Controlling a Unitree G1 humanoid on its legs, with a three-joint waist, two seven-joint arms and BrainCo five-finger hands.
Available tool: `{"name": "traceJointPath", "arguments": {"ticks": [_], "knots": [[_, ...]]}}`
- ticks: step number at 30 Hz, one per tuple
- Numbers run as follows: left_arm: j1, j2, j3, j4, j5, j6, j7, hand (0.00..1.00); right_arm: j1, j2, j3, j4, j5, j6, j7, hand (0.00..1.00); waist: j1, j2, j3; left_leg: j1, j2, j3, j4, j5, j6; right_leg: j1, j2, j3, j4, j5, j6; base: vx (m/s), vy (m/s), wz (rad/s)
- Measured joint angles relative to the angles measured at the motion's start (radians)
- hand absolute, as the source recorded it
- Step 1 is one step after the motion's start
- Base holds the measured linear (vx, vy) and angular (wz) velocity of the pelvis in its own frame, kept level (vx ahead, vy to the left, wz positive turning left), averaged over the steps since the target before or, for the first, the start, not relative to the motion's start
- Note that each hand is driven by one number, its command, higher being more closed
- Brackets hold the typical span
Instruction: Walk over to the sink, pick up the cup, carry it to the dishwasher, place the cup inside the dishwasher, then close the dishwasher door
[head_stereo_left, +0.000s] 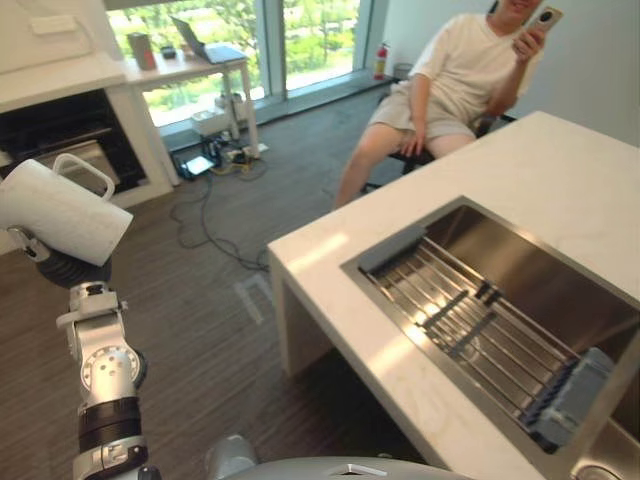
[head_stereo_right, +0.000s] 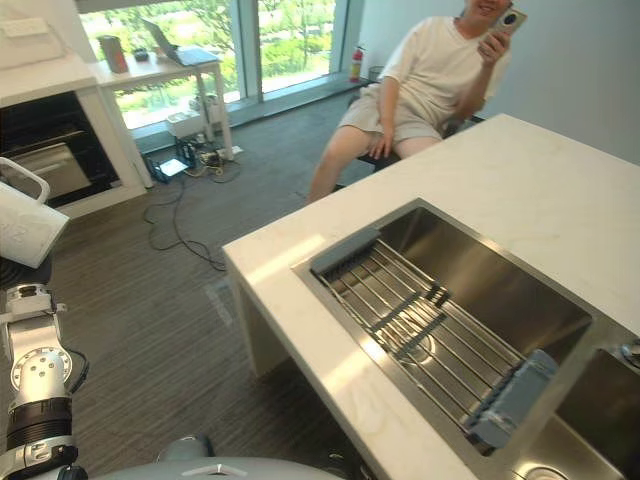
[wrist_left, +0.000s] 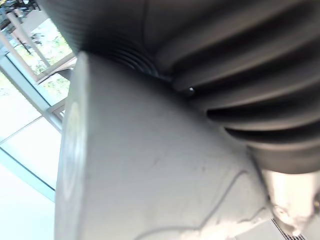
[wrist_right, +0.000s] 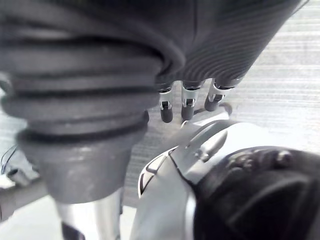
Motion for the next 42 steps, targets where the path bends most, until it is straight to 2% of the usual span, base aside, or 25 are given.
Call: {"name": "traceJointPath", "arguments": {"ticks": [1,2,3,4,5,6,7,8,10,13,15,16,17,18,19,20,21,23,25,26,27,30,32,33,42], "knots": [[0.004,-0.017,0.009,0.018,0.013,0.012,-0.017,1.0,-0.024,0.001,-0.033,0.029,0.0,0.001,0.001,0.0,-0.043,-0.01,-0.009,0.005,-0.069,0.004,-0.128,0.01,-0.104,-0.033,-0.013,0.043,0.073,-0.039,0.008,-0.08,0.15,1.43],[0.008,-0.028,0.01,0.032,0.019,0.019,-0.021,1.0,-0.024,0.005,-0.045,0.04,0.0,0.001,0.005,0.0,-0.054,-0.015,-0.014,0.02,-0.082,0.044,-0.187,0.007,-0.103,-0.038,0.008,0.041,0.069,-0.042,0.002,-0.02,0.122,1.82],[0.001,-0.033,0.013,0.054,0.029,0.026,-0.023,1.0,-0.022,0.026,-0.079,0.052,-0.002,0.0,0.004,0.0,-0.071,-0.049,-0.02,0.032,-0.106,0.13,-0.209,-0.024,-0.073,-0.036,0.019,0.023,0.027,-0.033,-0.025,-0.01,0.016,1.79],[0.001,-0.046,-0.018,0.062,0.035,0.025,-0.026,1.0,-0.02,0.033,-0.103,0.064,-0.022,-0.002,0.002,0.0,-0.081,-0.069,0.002,0.02,-0.075,0.159,-0.024,-0.027,-0.019,-0.005,-0.033,-0.047,0.004,-0.026,-0.047,-0.06,0.062,1.55],[0.011,-0.046,-0.035,0.062,0.036,0.026,-0.025,1.0,-0.012,0.024,-0.102,0.064,-0.033,-0.003,0.002,0.0,-0.078,-0.062,0.001,0.031,-0.055,0.178,0.038,-0.03,-0.023,-0.002,-0.038,-0.065,0.001,-0.022,-0.047,-0.1,0.073,1.26],[0.011,-0.051,-0.07,0.057,0.04,0.026,-0.021,1.0,0.004,0.011,-0.102,0.065,-0.048,-0.006,0.002,0.0,-0.081,-0.045,-0.001,0.062,-0.034,0.201,0.097,-0.061,-0.059,0.016,-0.05,-0.095,-0.008,-0.017,-0.027,-0.11,0.241,1.18],[-0.002,-0.056,-0.148,0.015,0.075,0.029,-0.007,1.0,0.011,-0.015,-0.102,0.064,-0.078,-0.011,0.002,0.0,-0.088,0.0,-0.007,0.08,-0.068,0.214,0.034,-0.127,-0.121,0.035,-0.052,-0.122,-0.028,0.005,0.012,-0.07,0.24,1.23],[-0.001,-0.052,-0.175,-0.01,0.089,0.033,0.004,1.0,0.012,-0.012,-0.104,0.073,-0.079,-0.012,-0.001,0.0,-0.09,0.002,-0.011,0.094,-0.1,0.218,-0.014,-0.126,-0.137,0.042,-0.067,-0.114,-0.038,0.018,0.034,-0.06,0.269,1.11],[0.016,-0.069,-0.247,-0.1,0.17,0.045,0.066,1.0,0.009,-0.005,-0.1,0.08,-0.083,-0.026,-0.002,0.0,-0.089,-0.013,-0.012,0.135,-0.217,0.192,-0.185,-0.071,-0.131,0.087,-0.078,-0.11,-0.146,0.083,0.056,-0.05,0.248,0.61],[0.045,-0.093,-0.315,-0.159,0.226,0.071,0.125,1.0,-0.018,-0.001,-0.078,0.069,-0.085,-0.035,-0.003,0.0,-0.087,-0.024,-0.017,0.144,-0.316,0.139,-0.337,-0.022,-0.132,0.1,-0.088,-0.116,-0.21,0.128,0.044,-0.04,0.249,0.62],[0.046,-0.105,-0.344,-0.157,0.235,0.077,0.154,1.0,-0.034,-0.001,-0.06,0.057,-0.065,-0.027,-0.005,0.0,-0.088,-0.048,-0.004,0.144,-0.362,0.074,-0.364,-0.019,-0.132,0.105,-0.134,-0.129,-0.147,0.122,0.044,0.04,0.114,0.73],[0.046,-0.11,-0.373,-0.145,0.234,0.077,0.176,1.0,-0.038,-0.003,-0.057,0.035,-0.058,-0.018,-0.004,0.0,-0.087,-0.062,0.01,0.145,-0.376,0.024,-0.371,-0.015,-0.121,0.081,-0.17,-0.102,-0.029,0.129,0.038,0.07,0.068,0.89],[0.038,-0.11,-0.398,-0.125,0.23,0.078,0.187,1.0,-0.038,-0.002,-0.052,0.03,-0.054,-0.018,-0.003,0.0,-0.092,-0.061,0.01,0.145,-0.378,-0.011,-0.364,-0.012,-0.115,0.057,-0.186,-0.053,0.055,0.146,0.013,0.09,0.067,1.28],[0.022,-0.11,-0.442,-0.081,0.23,0.081,0.199,1.0,-0.037,-0.002,-0.039,0.03,-0.033,-0.017,-0.003,0.0,-0.095,-0.061,0.011,0.147,-0.377,-0.08,-0.339,-0.019,-0.1,0.011,-0.187,0.072,0.198,0.215,-0.052,0.12,0.049,1.35],[0.018,-0.11,-0.457,-0.065,0.231,0.081,0.199,1.0,-0.033,-0.002,-0.028,0.032,-0.021,-0.018,-0.002,0.0,-0.1,-0.056,0.012,0.159,-0.368,-0.117,-0.328,-0.022,-0.092,-0.016,-0.178,0.138,0.261,0.259,-0.057,0.19,0.019,1.64],[0.018,-0.115,-0.462,-0.04,0.234,0.08,0.189,1.0,-0.04,0.004,-0.006,0.042,0.01,-0.014,-0.001,0.0,-0.107,-0.059,0.029,0.158,-0.352,-0.178,-0.3,-0.033,-0.066,-0.039,-0.126,0.257,0.318,0.15,-0.02,0.17,-0.03,1.53],[0.015,-0.109,-0.461,-0.005,0.243,0.07,0.18,1.0,-0.045,0.014,0.022,0.041,0.026,-0.008,0.004,0.0,-0.104,-0.078,0.027,0.144,-0.341,-0.231,-0.281,-0.044,-0.066,-0.058,-0.063,0.341,0.287,0.06,-0.011,0.14,-0.046,1.44],[-0.002,-0.088,-0.473,0.043,0.292,0.064,0.175,1.0,-0.051,0.032,0.029,0.041,0.063,-0.003,0.005,0.0,-0.098,-0.098,0.028,0.12,-0.335,-0.306,-0.266,-0.05,-0.073,-0.061,0.024,0.463,0.127,0.026,0.017,0.09,-0.096,1.38],[-0.003,-0.082,-0.495,0.05,0.321,0.065,0.174,1.0,-0.048,0.045,0.034,0.042,0.064,0.001,0.004,0.0,-0.095,-0.106,0.023,0.107,-0.336,-0.359,-0.266,-0.046,-0.085,-0.059,0.084,0.578,-0.033,0.062,0.07,0.13,-0.173,1.16],[-0.003,-0.082,-0.51,0.05,0.325,0.067,0.173,1.0,-0.043,0.06,0.051,0.043,0.062,0.004,0.003,0.0,-0.081,-0.122,0.013,0.113,-0.343,-0.374,-0.27,-0.038,-0.101,-0.055,0.092,0.577,-0.109,0.158,0.072,0.15,-0.248,0.6],[0.001,-0.088,-0.516,0.049,0.334,0.068,0.177,1.0,-0.043,0.071,0.062,0.042,0.061,0.006,0.0,0.0,-0.067,-0.135,0.0,0.12,-0.349,-0.377,-0.268,-0.045,-0.115,-0.05,0.087,0.546,-0.135,0.176,0.078,0.17,-0.259,0.34],[0.003,-0.096,-0.563,0.036,0.368,0.08,0.173,1.0,-0.06,0.044,0.111,0.038,0.02,0.019,0.008,0.0,-0.055,-0.124,-0.031,0.108,-0.317,-0.375,-0.27,-0.045,-0.145,-0.003,0.107,0.515,-0.249,0.141,0.066,0.13,-0.217,-0.08],[0.007,-0.109,-0.594,0.045,0.389,0.111,0.172,1.0,-0.079,0.008,0.134,0.037,0.023,0.038,0.01,0.0,-0.069,-0.091,-0.032,0.114,-0.291,-0.377,-0.306,-0.023,-0.167,0.002,0.135,0.496,-0.278,0.13,0.049,0.07,-0.196,0.01],[-0.003,-0.021,-0.574,0.09,0.389,0.129,0.146,1.0,-0.145,-0.03,0.147,0.037,0.142,0.103,0.041,0.0,-0.112,-0.072,-0.018,0.149,-0.279,-0.392,-0.394,0.035,-0.178,0.035,0.164,0.462,-0.358,0.166,0.03,0.02,-0.08,0.03],[0.037,-0.026,-0.535,0.081,0.402,0.145,0.181,1.0,-0.123,-0.021,0.141,0.042,0.142,0.095,0.049,0.0,-0.111,-0.061,-0.016,0.173,-0.28,-0.371,-0.397,0.026,-0.173,0.056,0.164,0.469,-0.378,0.167,0.019,0.0,0.001,-0.05]]}}
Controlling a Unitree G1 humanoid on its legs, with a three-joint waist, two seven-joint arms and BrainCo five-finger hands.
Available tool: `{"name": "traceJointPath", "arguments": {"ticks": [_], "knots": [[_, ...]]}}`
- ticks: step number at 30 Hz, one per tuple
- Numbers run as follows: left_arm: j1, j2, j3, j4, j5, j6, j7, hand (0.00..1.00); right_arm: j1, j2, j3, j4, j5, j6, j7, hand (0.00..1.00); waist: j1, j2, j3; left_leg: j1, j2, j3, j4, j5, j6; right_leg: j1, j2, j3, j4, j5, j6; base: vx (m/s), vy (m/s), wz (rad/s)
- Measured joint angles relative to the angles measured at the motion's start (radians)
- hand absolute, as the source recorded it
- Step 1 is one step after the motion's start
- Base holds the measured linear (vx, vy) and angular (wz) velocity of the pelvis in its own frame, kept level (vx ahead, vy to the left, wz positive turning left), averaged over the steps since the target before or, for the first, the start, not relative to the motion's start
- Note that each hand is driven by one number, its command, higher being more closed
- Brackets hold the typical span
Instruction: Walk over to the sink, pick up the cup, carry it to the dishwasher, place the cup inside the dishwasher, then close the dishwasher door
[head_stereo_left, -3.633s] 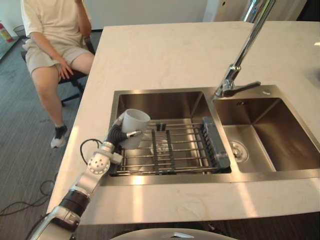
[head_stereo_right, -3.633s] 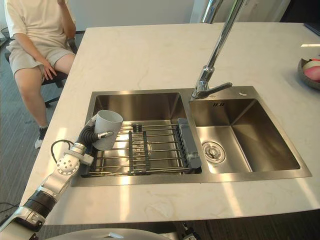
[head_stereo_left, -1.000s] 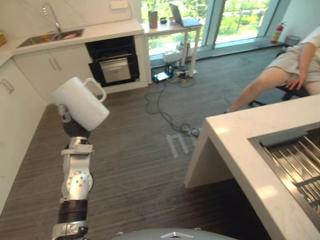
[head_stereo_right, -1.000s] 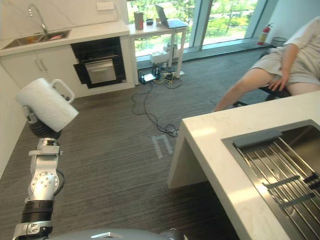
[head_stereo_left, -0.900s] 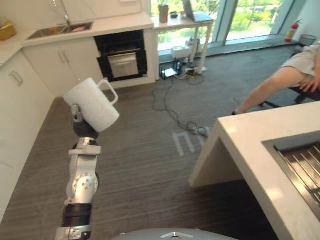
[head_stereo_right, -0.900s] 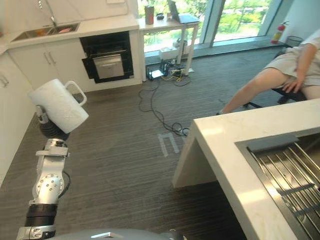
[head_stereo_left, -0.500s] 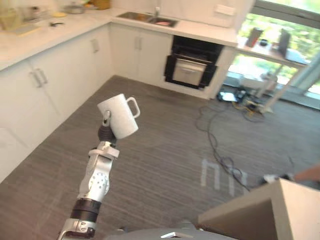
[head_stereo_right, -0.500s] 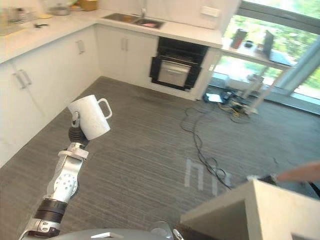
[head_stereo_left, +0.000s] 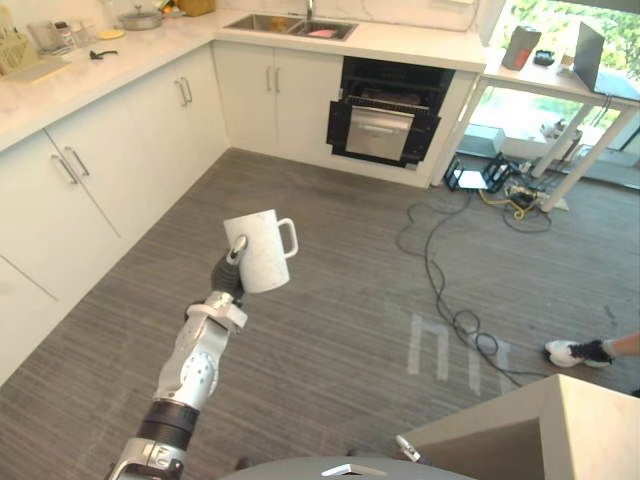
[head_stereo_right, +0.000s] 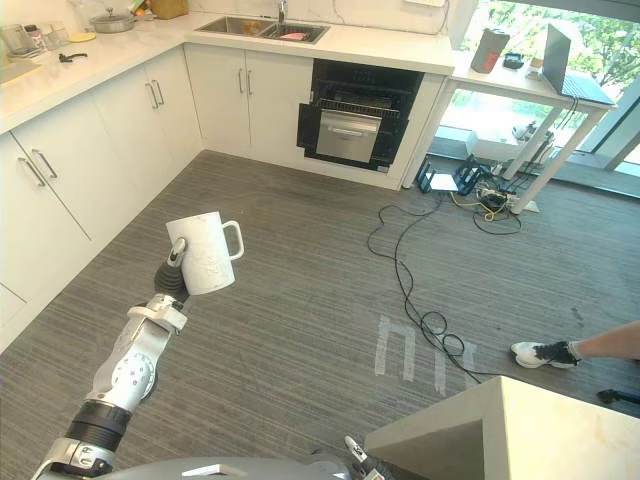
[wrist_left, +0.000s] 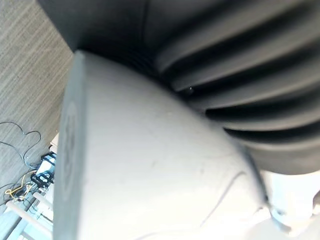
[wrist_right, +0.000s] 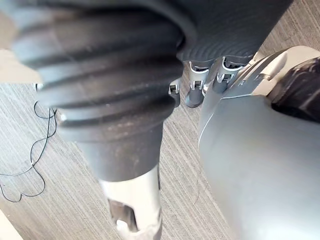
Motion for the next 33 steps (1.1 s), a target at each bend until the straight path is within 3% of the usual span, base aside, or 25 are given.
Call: {"name": "traceJointPath", "arguments": {"ticks": [2,4,5,6,8,9,11,12,13,15,18,19,20,21,22,23,24,25,26,27,28,29,31,32,33], "knots": [[0.024,-0.01,0.019,-0.004,0.029,0.012,0.035,1.0,0.017,0.005,-0.01,-0.001,0.003,-0.026,0.004,0.0,0.007,0.0,-0.002,0.01,-0.005,0.022,-0.005,-0.022,-0.007,-0.009,-0.021,-0.016,0.05,-0.03,0.001,-0.01,0.031,-0.07],[0.039,-0.041,0.028,-0.031,0.056,0.031,0.071,1.0,0.034,0.022,-0.043,-0.001,0.04,-0.065,0.002,0.0,0.008,-0.022,-0.002,0.029,-0.026,0.103,0.025,-0.045,0.013,-0.03,-0.078,-0.055,0.137,-0.083,0.007,0.05,0.094,0.3],[0.044,-0.075,0.03,-0.061,0.077,0.04,0.1,1.0,0.056,0.027,-0.083,0.002,0.06,-0.08,-0.001,0.0,0.006,-0.004,0.004,0.04,-0.045,0.137,0.075,-0.086,0.027,-0.056,-0.114,-0.095,0.274,-0.115,-0.009,0.07,0.154,0.35],[0.064,-0.095,0.05,-0.087,0.097,0.042,0.132,1.0,0.056,0.04,-0.111,0.0,0.066,-0.097,-0.004,0.0,0.018,-0.015,0.02,0.057,-0.07,0.142,0.082,-0.108,0.045,-0.141,-0.168,-0.14,0.498,-0.129,-0.046,0.06,0.158,0.2],[0.121,-0.106,0.075,-0.131,0.105,0.051,0.175,1.0,0.058,0.057,-0.134,-0.002,0.065,-0.123,-0.001,0.0,0.019,-0.014,0.026,0.11,-0.093,0.133,0.087,-0.131,0.071,-0.22,-0.22,-0.138,0.724,-0.081,-0.118,0.05,0.12,-0.07],[0.169,-0.114,0.097,-0.162,0.106,0.052,0.196,1.0,0.074,0.09,-0.139,-0.005,0.066,-0.143,0.003,0.0,0.024,0.009,0.035,0.14,-0.071,0.132,0.124,-0.173,0.077,-0.261,-0.185,-0.125,0.785,-0.156,-0.081,0.11,0.093,-0.03],[0.171,-0.104,0.118,-0.179,0.115,0.049,0.194,1.0,0.101,0.105,-0.126,-0.044,0.064,-0.17,0.019,0.0,0.025,0.004,0.036,0.136,-0.046,0.111,0.156,-0.199,0.076,-0.291,-0.119,-0.162,0.663,-0.181,-0.072,0.12,0.063,0.27],[0.166,-0.09,0.113,-0.2,0.123,0.049,0.188,1.0,0.101,0.111,-0.116,-0.06,0.064,-0.185,0.022,0.0,0.026,0.002,0.037,0.13,-0.043,0.103,0.158,-0.202,0.077,-0.306,-0.1,-0.179,0.546,-0.155,-0.061,0.15,0.017,0.42],[0.161,-0.078,0.11,-0.235,0.139,0.051,0.181,1.0,0.096,0.125,-0.114,-0.091,0.066,-0.2,0.023,0.0,0.03,-0.011,0.047,0.128,-0.037,0.1,0.167,-0.212,0.071,-0.328,-0.074,-0.179,0.366,-0.09,-0.054,0.16,-0.014,0.29],[0.16,-0.066,0.113,-0.278,0.141,0.06,0.169,1.0,0.099,0.138,-0.091,-0.12,0.066,-0.212,0.026,0.0,0.027,-0.021,0.051,0.131,-0.029,0.075,0.201,-0.253,0.062,-0.322,-0.06,-0.159,0.193,-0.019,-0.039,0.26,-0.081,0.39],[0.162,-0.08,0.115,-0.314,0.141,0.067,0.148,1.0,0.1,0.132,-0.074,-0.124,0.067,-0.211,0.021,0.0,0.03,-0.025,0.035,0.173,-0.021,0.052,0.235,-0.326,0.039,-0.291,-0.056,-0.149,0.202,0.005,-0.082,0.44,-0.193,0.28],[0.165,-0.091,0.115,-0.317,0.141,0.069,0.146,1.0,0.098,0.12,-0.074,-0.131,0.066,-0.211,0.021,0.0,0.029,0.0,0.021,0.187,0.004,0.05,0.233,-0.354,0.04,-0.305,-0.035,-0.158,0.239,0.074,-0.1,0.38,-0.167,0.17],[0.169,-0.104,0.114,-0.317,0.141,0.071,0.146,1.0,0.101,0.113,-0.073,-0.141,0.065,-0.211,0.021,0.0,0.025,0.02,0.01,0.197,0.02,0.05,0.222,-0.367,0.056,-0.308,-0.021,-0.169,0.261,0.084,-0.101,0.56,-0.201,0.03],[0.191,-0.137,0.114,-0.316,0.143,0.071,0.148,1.0,0.113,0.095,-0.069,-0.176,0.063,-0.216,0.019,0.0,0.02,0.052,-0.016,0.234,0.053,0.056,0.19,-0.381,0.12,-0.306,0.018,-0.196,0.291,0.058,-0.097,0.6,-0.194,-0.11],[0.199,-0.169,0.111,-0.316,0.146,0.071,0.151,1.0,0.106,0.084,-0.071,-0.18,0.064,-0.237,0.011,0.0,0.017,0.085,-0.028,0.179,0.089,0.072,0.378,-0.35,0.089,-0.291,0.043,-0.203,0.305,0.012,-0.107,0.7,-0.254,-0.16],[0.202,-0.181,0.102,-0.316,0.15,0.071,0.151,1.0,0.103,0.082,-0.065,-0.19,0.064,-0.244,0.01,0.0,0.015,0.084,-0.028,0.12,0.11,0.076,0.507,-0.312,0.045,-0.273,0.051,-0.204,0.292,0.0,-0.111,0.56,-0.237,-0.16],[0.202,-0.203,0.086,-0.32,0.164,0.07,0.15,1.0,0.106,0.076,-0.051,-0.219,0.06,-0.262,0.011,0.0,0.021,0.082,-0.026,0.015,0.151,0.074,0.738,-0.175,-0.006,-0.214,0.057,-0.205,0.25,-0.015,-0.118,0.44,-0.189,-0.06],[0.202,-0.211,0.082,-0.324,0.166,0.07,0.15,1.0,0.105,0.077,-0.04,-0.238,0.054,-0.27,0.011,0.0,0.021,0.079,-0.02,-0.035,0.181,0.078,0.848,-0.085,-0.01,-0.18,0.068,-0.198,0.225,-0.026,-0.125,0.57,-0.18,-0.06],[0.203,-0.218,0.081,-0.338,0.167,0.071,0.152,1.0,0.107,0.081,-0.015,-0.256,0.033,-0.298,0.013,0.0,0.024,0.092,-0.01,-0.123,0.244,0.09,1.048,-0.058,-0.011,-0.104,0.094,-0.195,0.184,-0.046,-0.136,0.56,-0.143,-0.13],[0.212,-0.217,0.09,-0.36,0.166,0.073,0.158,1.0,0.106,0.074,0.004,-0.272,0.01,-0.328,0.012,0.0,0.033,0.097,-0.005,-0.195,0.265,0.088,1.169,-0.102,0.009,-0.034,0.109,-0.185,0.155,-0.068,-0.15,0.55,-0.138,-0.21],[0.216,-0.216,0.101,-0.366,0.163,0.073,0.159,1.0,0.104,0.071,0.014,-0.281,0.004,-0.341,0.012,0.0,0.039,0.097,-0.005,-0.223,0.262,0.089,1.186,-0.126,0.015,-0.001,0.113,-0.178,0.14,-0.08,-0.15,0.51,-0.131,-0.46],[0.225,-0.212,0.128,-0.378,0.162,0.072,0.158,1.0,0.082,0.059,0.04,-0.283,0.009,-0.363,0.012,0.0,0.062,0.097,-0.005,-0.269,0.256,0.106,1.148,-0.169,0.018,0.05,0.118,-0.161,0.111,-0.097,-0.153,0.48,-0.091,-0.69],[0.247,-0.21,0.172,-0.392,0.163,0.07,0.147,1.0,0.013,0.046,0.088,-0.322,0.024,-0.366,0.002,0.0,0.092,0.093,-0.003,-0.327,0.217,0.144,0.896,-0.224,0.008,0.103,0.119,-0.115,0.091,-0.126,-0.153,0.57,-0.032,-0.75],[0.259,-0.209,0.183,-0.393,0.164,0.07,0.147,1.0,-0.018,0.044,0.106,-0.348,0.037,-0.369,-0.007,0.0,0.096,0.089,-0.002,-0.339,0.179,0.149,0.73,-0.224,0.005,0.118,0.11,-0.098,0.092,-0.137,-0.148,0.6,0.071,-0.56],[0.279,-0.209,0.186,-0.396,0.165,0.069,0.147,1.0,-0.052,0.042,0.124,-0.378,0.056,-0.376,-0.014,0.0,0.101,0.083,0.002,-0.34,0.122,0.144,0.49,-0.172,-0.013,0.144,0.092,-0.089,0.092,-0.146,-0.126,0.51,0.108,-0.46]]}}
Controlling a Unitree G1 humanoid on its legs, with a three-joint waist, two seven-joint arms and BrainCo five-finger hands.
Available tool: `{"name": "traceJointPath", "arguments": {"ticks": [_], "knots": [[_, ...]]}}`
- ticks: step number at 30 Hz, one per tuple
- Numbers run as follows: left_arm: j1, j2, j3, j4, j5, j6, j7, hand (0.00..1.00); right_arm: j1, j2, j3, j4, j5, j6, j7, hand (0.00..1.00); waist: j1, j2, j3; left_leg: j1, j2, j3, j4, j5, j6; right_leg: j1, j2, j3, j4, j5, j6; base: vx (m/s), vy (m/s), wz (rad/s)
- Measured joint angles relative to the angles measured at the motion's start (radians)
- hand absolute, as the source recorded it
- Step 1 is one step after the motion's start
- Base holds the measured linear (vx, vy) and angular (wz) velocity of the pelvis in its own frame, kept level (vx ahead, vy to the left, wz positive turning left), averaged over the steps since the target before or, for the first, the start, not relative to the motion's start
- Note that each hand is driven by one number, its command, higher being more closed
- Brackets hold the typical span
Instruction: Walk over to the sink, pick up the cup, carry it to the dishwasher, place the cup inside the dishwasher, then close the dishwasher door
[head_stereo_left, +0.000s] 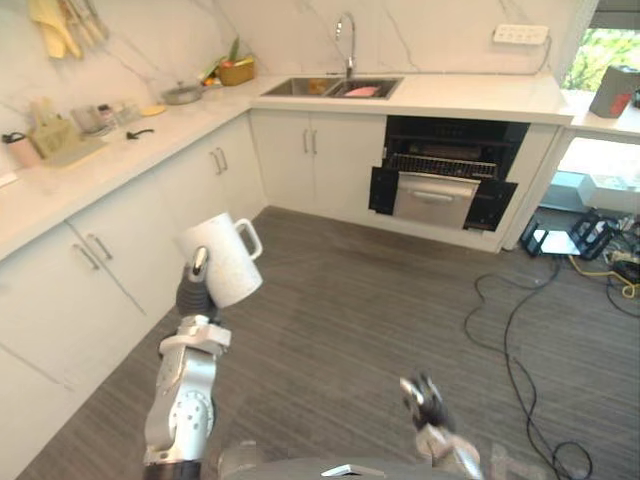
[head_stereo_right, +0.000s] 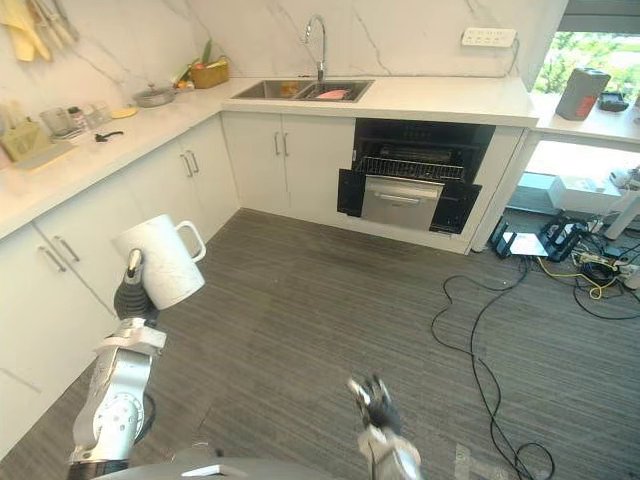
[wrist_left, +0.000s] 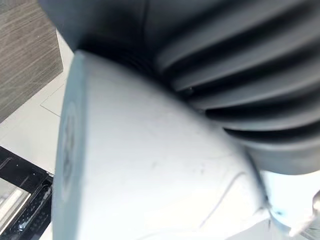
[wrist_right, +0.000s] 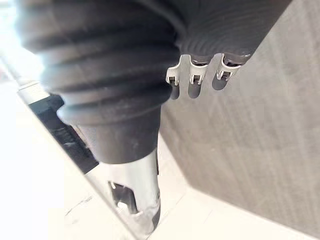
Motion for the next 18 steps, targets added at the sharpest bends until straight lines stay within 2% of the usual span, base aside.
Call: {"name": "traceJointPath", "arguments": {"ticks": [1,2,3,4,5,6,7,8,9,10,11,12,13,14,15,16,17,18], "knots": [[0.013,0.0,-0.001,-0.005,0.0,-0.001,-0.003,1.0,-0.017,0.0,0.0,-0.02,0.004,-0.007,-0.009,0.0,0.004,0.002,0.007,-0.011,-0.027,-0.011,-0.133,0.04,-0.031,0.021,-0.008,0.005,-0.003,-0.006,0.01,0.41,0.127,-0.35],[0.017,0.001,0.0,-0.009,0.0,-0.003,-0.008,1.0,-0.028,-0.006,-0.001,-0.022,0.009,-0.015,-0.012,0.0,0.006,0.003,0.013,-0.029,-0.032,-0.012,-0.174,0.055,-0.05,0.034,-0.009,0.012,-0.006,-0.017,0.02,0.38,0.185,-0.33],[0.017,0.006,0.003,-0.011,0.0,-0.019,-0.022,1.0,-0.04,-0.012,-0.002,-0.02,0.015,-0.025,-0.019,0.0,0.017,0.005,0.02,-0.057,-0.033,-0.004,-0.205,0.063,-0.063,0.07,-0.006,0.024,-0.016,-0.054,0.043,0.5,0.27,-0.33],[0.016,0.014,0.008,-0.001,0.0,-0.045,-0.046,1.0,-0.037,-0.019,-0.002,-0.02,0.03,-0.026,-0.025,0.0,0.017,0.014,0.026,-0.056,-0.032,0.001,-0.22,0.063,-0.061,0.121,-0.002,0.034,-0.017,-0.093,0.061,0.52,0.302,-0.37],[0.013,0.028,0.013,0.013,-0.001,-0.062,-0.057,1.0,-0.038,-0.017,-0.002,-0.015,0.044,-0.024,-0.033,0.0,0.019,0.003,0.032,-0.048,-0.038,-0.014,-0.201,0.142,-0.027,0.147,-0.011,0.052,-0.008,-0.119,0.066,0.58,0.324,-0.37],[0.01,0.043,0.019,0.031,0.0,-0.074,-0.066,1.0,-0.038,-0.01,0.0,-0.016,0.053,-0.02,-0.039,0.0,0.02,-0.016,0.036,-0.037,-0.049,-0.01,-0.147,0.17,-0.019,0.17,-0.032,0.068,0.013,-0.135,0.055,0.69,0.378,-0.49],[0.003,0.047,0.041,0.049,0.002,-0.085,-0.066,1.0,-0.039,-0.015,-0.002,-0.02,0.062,-0.017,-0.039,0.0,0.018,-0.043,0.043,-0.045,-0.079,-0.041,-0.055,0.147,0.017,0.159,-0.062,0.096,0.089,-0.125,0.038,0.57,0.3,-0.45],[-0.001,0.047,0.051,0.049,0.011,-0.089,-0.066,1.0,-0.039,-0.018,-0.003,-0.023,0.063,-0.007,-0.039,0.0,0.017,-0.049,0.047,-0.045,-0.095,-0.06,-0.026,0.13,0.044,0.15,-0.071,0.107,0.127,-0.118,0.03,0.66,0.383,-0.4],[-0.008,0.055,0.061,0.051,0.02,-0.101,-0.066,1.0,-0.039,-0.016,-0.005,-0.025,0.063,0.017,-0.041,0.0,0.016,-0.077,0.048,-0.03,-0.125,-0.061,0.0,0.096,0.091,0.121,-0.1,0.12,0.225,-0.101,0.041,0.57,0.332,-0.2],[-0.021,0.061,0.067,0.061,0.031,-0.107,-0.068,1.0,-0.035,-0.005,-0.018,-0.036,0.061,0.041,-0.048,0.0,0.005,-0.109,0.048,0.009,-0.159,-0.039,-0.008,0.06,0.104,0.076,-0.14,0.127,0.356,-0.057,0.096,0.68,0.389,-0.18],[-0.032,0.062,0.067,0.069,0.045,-0.108,-0.07,1.0,-0.03,0.004,-0.024,-0.051,0.06,0.05,-0.053,0.0,0.001,-0.121,0.051,0.037,-0.176,-0.03,-0.019,0.045,0.11,0.043,-0.162,0.133,0.439,-0.018,0.152,0.55,0.286,-0.14],[-0.046,0.07,0.069,0.082,0.061,-0.111,-0.071,1.0,-0.025,0.024,-0.033,-0.078,0.059,0.059,-0.059,0.0,-0.006,-0.134,0.058,0.097,-0.204,-0.008,-0.043,0.018,0.123,-0.03,-0.203,0.143,0.616,0.094,0.276,0.49,0.256,-0.3],[-0.045,0.075,0.067,0.082,0.077,-0.114,-0.071,1.0,-0.019,0.05,-0.038,-0.104,0.047,0.066,-0.056,0.0,-0.013,-0.129,0.068,0.166,-0.222,0.004,-0.067,-0.013,0.131,-0.123,-0.238,0.137,0.838,0.113,0.293,0.46,0.24,-0.32],[-0.045,0.075,0.065,0.082,0.089,-0.115,-0.071,1.0,-0.013,0.061,-0.039,-0.109,0.038,0.065,-0.055,0.0,-0.018,-0.129,0.068,0.202,-0.227,0.005,-0.08,-0.022,0.141,-0.162,-0.246,0.121,0.926,0.102,0.268,0.44,0.206,-0.31],[-0.045,0.075,0.054,0.082,0.099,-0.119,-0.071,1.0,0.004,0.078,-0.037,-0.112,0.037,0.065,-0.051,0.0,-0.029,-0.102,0.079,0.274,-0.229,0.006,-0.115,-0.05,0.156,-0.242,-0.245,0.08,1.043,0.066,0.18,0.35,0.144,-0.15],[-0.046,0.075,0.044,0.082,0.1,-0.127,-0.069,1.0,0.016,0.085,-0.034,-0.117,0.038,0.063,-0.05,0.0,-0.034,-0.096,0.078,0.302,-0.229,0.006,-0.134,-0.057,0.157,-0.29,-0.235,0.067,1.074,0.046,0.143,0.42,0.141,-0.04],[-0.049,0.077,0.016,0.082,0.1,-0.151,-0.065,1.0,0.042,0.1,-0.018,-0.146,0.04,0.061,-0.044,0.0,-0.051,-0.091,0.075,0.335,-0.23,-0.007,-0.166,-0.071,0.158,-0.398,-0.203,0.054,1.087,0.012,0.098,0.42,0.082,0.21],[-0.058,0.087,-0.008,0.082,0.1,-0.16,-0.065,1.0,0.066,0.114,-0.012,-0.18,0.043,0.062,-0.031,0.0,-0.065,-0.091,0.077,0.355,-0.23,-0.023,-0.182,-0.082,0.153,-0.474,-0.184,0.036,1.046,-0.009,0.088,0.51,0.051,0.61]]}}
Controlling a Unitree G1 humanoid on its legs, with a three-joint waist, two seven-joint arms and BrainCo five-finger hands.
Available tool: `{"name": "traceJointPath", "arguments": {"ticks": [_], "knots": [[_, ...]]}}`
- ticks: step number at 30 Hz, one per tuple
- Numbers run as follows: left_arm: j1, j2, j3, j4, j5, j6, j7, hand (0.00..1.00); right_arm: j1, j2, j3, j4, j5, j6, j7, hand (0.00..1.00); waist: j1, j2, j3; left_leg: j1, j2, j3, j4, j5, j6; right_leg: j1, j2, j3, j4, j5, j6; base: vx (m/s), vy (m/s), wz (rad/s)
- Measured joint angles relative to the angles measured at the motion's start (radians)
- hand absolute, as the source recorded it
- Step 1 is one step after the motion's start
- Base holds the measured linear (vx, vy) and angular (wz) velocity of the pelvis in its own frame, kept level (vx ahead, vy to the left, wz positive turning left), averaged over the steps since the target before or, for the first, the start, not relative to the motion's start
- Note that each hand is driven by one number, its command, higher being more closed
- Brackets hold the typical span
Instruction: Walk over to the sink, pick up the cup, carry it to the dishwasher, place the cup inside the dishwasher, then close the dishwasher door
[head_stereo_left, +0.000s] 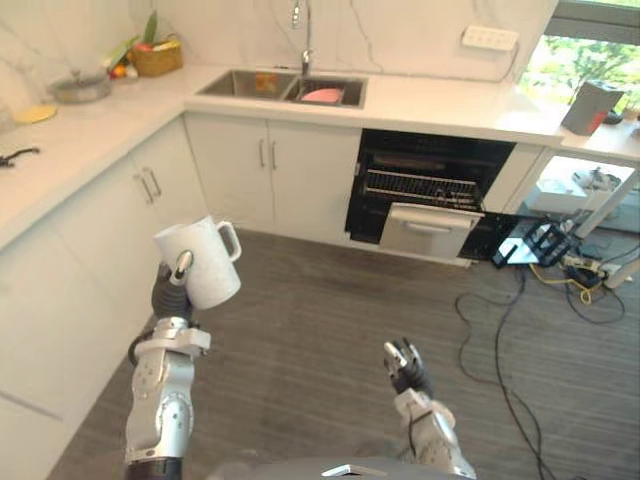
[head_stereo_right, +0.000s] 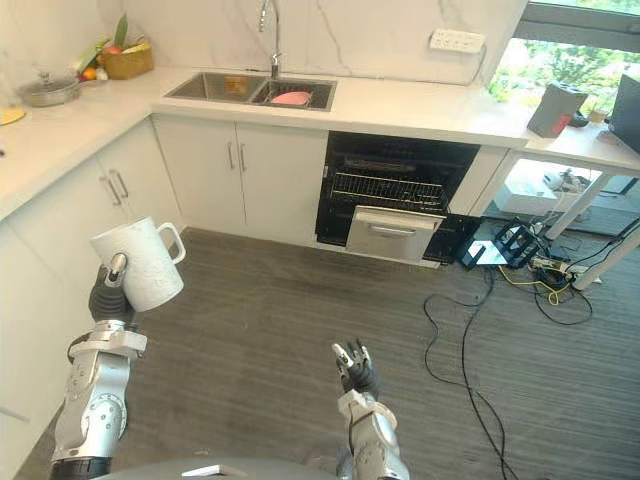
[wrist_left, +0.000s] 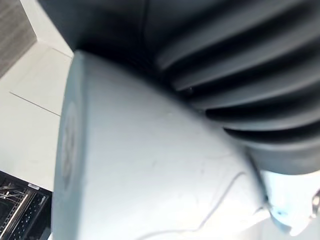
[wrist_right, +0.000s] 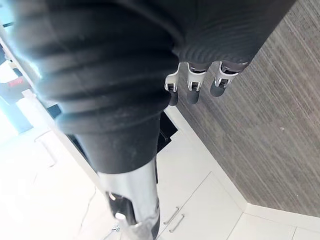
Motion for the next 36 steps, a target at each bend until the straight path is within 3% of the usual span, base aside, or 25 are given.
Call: {"name": "traceJointPath", "arguments": {"ticks": [1,2,4,5,6,7,8,9,11,13,15,17,19,21,22,25,26,27,28,29,31,36], "knots": [[-0.012,0.001,-0.043,0.0,-0.001,0.0,-0.004,1.0,0.05,0.022,-0.002,-0.074,0.021,0.001,0.026,0.0,-0.027,0.006,0.008,0.037,0.008,-0.027,-0.017,-0.018,-0.01,-0.07,0.008,-0.07,-0.177,-0.023,-0.012,0.55,0.003,0.65],[-0.015,0.001,-0.061,0.0,0.0,0.0,-0.012,1.0,0.071,0.025,-0.002,-0.105,0.03,0.001,0.04,0.0,-0.033,0.009,0.011,0.059,0.015,-0.031,-0.024,-0.021,-0.024,-0.076,0.009,-0.113,-0.31,-0.02,-0.016,0.59,-0.02,0.48],[-0.015,0.009,-0.083,-0.024,0.002,-0.001,-0.041,1.0,0.104,0.031,0.007,-0.183,0.044,0.0,0.078,0.0,-0.025,0.005,0.01,0.167,0.03,-0.009,-0.054,-0.083,-0.071,-0.03,0.049,-0.302,-0.812,0.118,-0.022,0.64,-0.04,-0.07],[-0.013,0.012,-0.084,-0.037,0.007,-0.002,-0.044,1.0,0.107,0.029,0.012,-0.198,0.048,-0.002,0.086,0.0,-0.022,-0.002,0.007,0.201,0.027,-0.007,-0.061,-0.102,-0.081,-0.025,0.054,-0.335,-0.857,0.155,-0.032,0.7,-0.075,-0.16],[-0.011,0.017,-0.087,-0.058,0.022,-0.016,-0.045,1.0,0.112,0.029,0.018,-0.218,0.058,-0.005,0.092,0.0,-0.026,-0.025,-0.009,0.261,0.016,-0.011,-0.068,-0.14,-0.099,-0.019,0.059,-0.35,-0.872,0.183,-0.069,0.73,-0.098,0.04],[-0.012,0.015,-0.092,-0.061,0.032,-0.033,-0.044,1.0,0.115,0.017,0.023,-0.234,0.072,-0.006,0.094,0.0,-0.034,-0.02,-0.022,0.297,0.024,-0.019,-0.074,-0.165,-0.107,-0.027,0.072,-0.312,-0.825,0.262,-0.163,0.72,-0.099,0.13],[-0.01,0.003,-0.1,-0.06,0.036,-0.039,-0.043,1.0,0.113,0.006,0.03,-0.235,0.079,-0.006,0.096,0.0,-0.034,-0.009,-0.036,0.313,0.036,-0.017,-0.071,-0.168,-0.107,-0.034,0.09,-0.307,-0.783,0.252,-0.189,0.65,-0.137,-0.06],[0.003,-0.017,-0.124,-0.062,0.035,-0.051,-0.043,1.0,0.106,-0.012,0.03,-0.242,0.084,-0.008,0.094,0.0,-0.024,0.035,-0.055,0.288,0.08,0.002,0.007,-0.165,-0.1,-0.046,0.118,-0.301,-0.741,0.191,-0.195,0.6,-0.194,-0.22],[-0.002,-0.027,-0.161,-0.062,0.036,-0.066,-0.049,1.0,0.112,-0.007,0.026,-0.304,0.086,-0.015,0.073,0.0,-0.038,0.061,-0.048,0.175,0.149,0.022,0.303,-0.114,-0.101,-0.019,0.146,-0.317,-0.719,0.114,-0.194,0.58,-0.232,-0.14],[0.004,-0.058,-0.182,-0.061,0.039,-0.075,-0.063,1.0,0.155,0.003,0.009,-0.386,0.092,-0.024,0.068,0.0,-0.03,0.074,-0.028,0.006,0.278,0.002,0.745,0.197,-0.157,0.106,0.214,-0.292,-0.744,0.034,-0.184,0.56,-0.188,-0.29],[0.002,-0.065,-0.188,-0.056,0.038,-0.075,-0.063,1.0,0.16,0.002,-0.017,-0.389,0.092,-0.032,0.071,0.0,-0.03,0.079,-0.032,-0.115,0.355,0.006,0.922,0.161,-0.146,0.217,0.255,-0.281,-0.808,0.002,-0.183,0.56,-0.117,-0.43],[-0.001,-0.057,-0.193,-0.034,0.037,-0.078,-0.064,1.0,0.161,-0.011,-0.051,-0.384,0.09,-0.045,0.077,0.0,-0.027,0.059,-0.044,-0.184,0.389,0.099,0.858,0.076,-0.11,0.313,0.258,-0.252,-0.898,-0.004,-0.173,0.55,-0.098,-0.42],[-0.007,-0.058,-0.2,-0.001,0.035,-0.078,-0.063,1.0,0.149,-0.041,-0.062,-0.384,0.082,-0.048,0.086,0.0,-0.014,0.048,-0.052,-0.218,0.371,0.154,0.634,0.028,-0.118,0.363,0.243,-0.209,-0.95,0.001,-0.167,0.46,-0.043,-0.55],[-0.015,-0.061,-0.195,0.036,0.036,-0.074,-0.061,1.0,0.103,-0.068,-0.062,-0.373,0.073,-0.048,0.082,0.0,-0.006,0.044,-0.054,-0.223,0.256,0.039,0.203,0.047,-0.168,0.385,0.21,-0.131,-0.955,-0.017,-0.135,0.5,0.042,-0.85],[-0.014,-0.06,-0.188,0.039,0.036,-0.067,-0.061,1.0,0.091,-0.07,-0.062,-0.369,0.072,-0.048,0.078,0.0,-0.005,0.043,-0.055,-0.219,0.231,-0.007,0.112,0.065,-0.179,0.388,0.202,-0.106,-0.954,-0.024,-0.124,0.51,0.111,-1.05],[-0.009,-0.054,-0.169,0.039,0.036,-0.055,-0.068,1.0,0.046,-0.086,-0.058,-0.334,0.048,-0.048,0.058,0.0,0.008,0.043,-0.055,-0.214,0.152,-0.182,-0.082,0.183,-0.177,0.403,0.162,0.027,-0.922,-0.067,-0.052,0.52,0.234,-1.17],[-0.004,-0.05,-0.169,0.039,0.036,-0.055,-0.082,1.0,0.046,-0.093,-0.056,-0.334,0.039,-0.047,0.057,0.0,0.009,0.051,-0.058,-0.197,0.136,-0.199,-0.149,0.265,-0.171,0.418,0.154,0.071,-0.903,-0.093,-0.014,0.37,0.252,-1.02],[0.005,-0.05,-0.172,0.038,0.036,-0.055,-0.092,1.0,0.047,-0.104,-0.055,-0.334,0.036,-0.046,0.058,0.0,0.005,0.07,-0.066,-0.173,0.137,-0.202,-0.197,0.384,-0.148,0.43,0.157,0.095,-0.881,-0.118,0.014,0.45,0.357,-0.97],[0.014,-0.038,-0.172,0.039,0.036,-0.056,-0.102,1.0,0.043,-0.107,-0.057,-0.321,0.035,-0.045,0.057,0.0,-0.004,0.067,-0.079,-0.142,0.14,-0.181,-0.201,0.356,-0.192,0.433,0.144,0.119,-0.846,-0.159,0.03,0.51,0.412,-0.65],[0.012,-0.006,-0.176,0.042,0.035,-0.056,-0.109,1.0,0.036,-0.081,-0.056,-0.303,0.033,-0.041,0.057,0.0,-0.023,0.016,-0.09,-0.107,0.095,-0.162,-0.225,0.322,-0.186,0.42,0.098,0.124,-0.79,-0.188,0.048,0.37,0.318,-0.41],[-0.005,0.047,-0.191,0.047,0.036,-0.056,-0.108,1.0,0.042,-0.032,-0.08,-0.309,0.034,-0.038,0.06,0.0,-0.041,-0.02,-0.097,-0.1,0.075,-0.138,-0.253,0.307,-0.163,0.368,0.066,0.121,-0.742,-0.14,0.075,0.25,0.243,-0.25],[-0.06,0.045,-0.236,0.047,0.047,-0.036,-0.108,1.0,0.052,-0.018,-0.116,-0.395,0.032,-0.026,0.073,0.0,-0.048,-0.007,-0.079,-0.054,0.048,-0.057,-0.245,0.25,-0.118,0.319,0.011,0.038,-0.668,-0.058,0.078,0.11,0.161,-0.46]]}}
